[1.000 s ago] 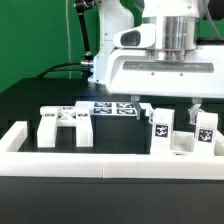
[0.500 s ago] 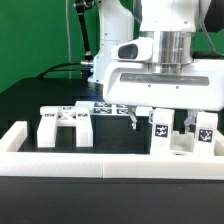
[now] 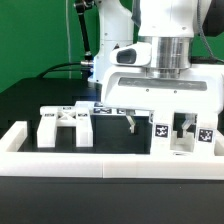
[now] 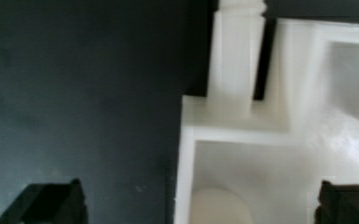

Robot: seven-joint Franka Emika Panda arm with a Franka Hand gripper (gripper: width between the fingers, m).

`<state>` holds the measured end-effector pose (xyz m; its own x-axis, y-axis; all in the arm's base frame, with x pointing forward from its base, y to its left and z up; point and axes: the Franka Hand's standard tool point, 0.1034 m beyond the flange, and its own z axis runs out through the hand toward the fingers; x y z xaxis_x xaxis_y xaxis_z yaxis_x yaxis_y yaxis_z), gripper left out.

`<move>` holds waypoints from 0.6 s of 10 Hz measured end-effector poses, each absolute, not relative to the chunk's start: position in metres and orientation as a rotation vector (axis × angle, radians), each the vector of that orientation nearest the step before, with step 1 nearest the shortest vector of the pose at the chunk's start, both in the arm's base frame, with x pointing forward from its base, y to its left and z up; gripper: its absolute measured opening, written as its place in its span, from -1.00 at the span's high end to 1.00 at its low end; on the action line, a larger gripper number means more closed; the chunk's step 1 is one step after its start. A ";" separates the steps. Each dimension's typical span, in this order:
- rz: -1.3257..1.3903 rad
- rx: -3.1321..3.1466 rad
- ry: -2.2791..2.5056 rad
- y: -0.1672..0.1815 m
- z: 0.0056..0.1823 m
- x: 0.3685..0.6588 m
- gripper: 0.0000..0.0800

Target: Assemble chair

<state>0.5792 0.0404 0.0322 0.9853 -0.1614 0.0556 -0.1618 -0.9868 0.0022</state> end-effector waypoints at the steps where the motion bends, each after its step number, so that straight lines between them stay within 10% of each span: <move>1: 0.082 3.122 -0.249 0.042 0.028 0.578 -0.62; 6: 0.066 3.115 -0.233 0.047 0.011 0.572 -0.62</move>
Offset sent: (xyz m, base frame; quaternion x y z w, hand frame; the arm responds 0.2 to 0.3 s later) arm 0.0030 0.0111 -0.0134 0.0034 0.0207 0.0038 0.9998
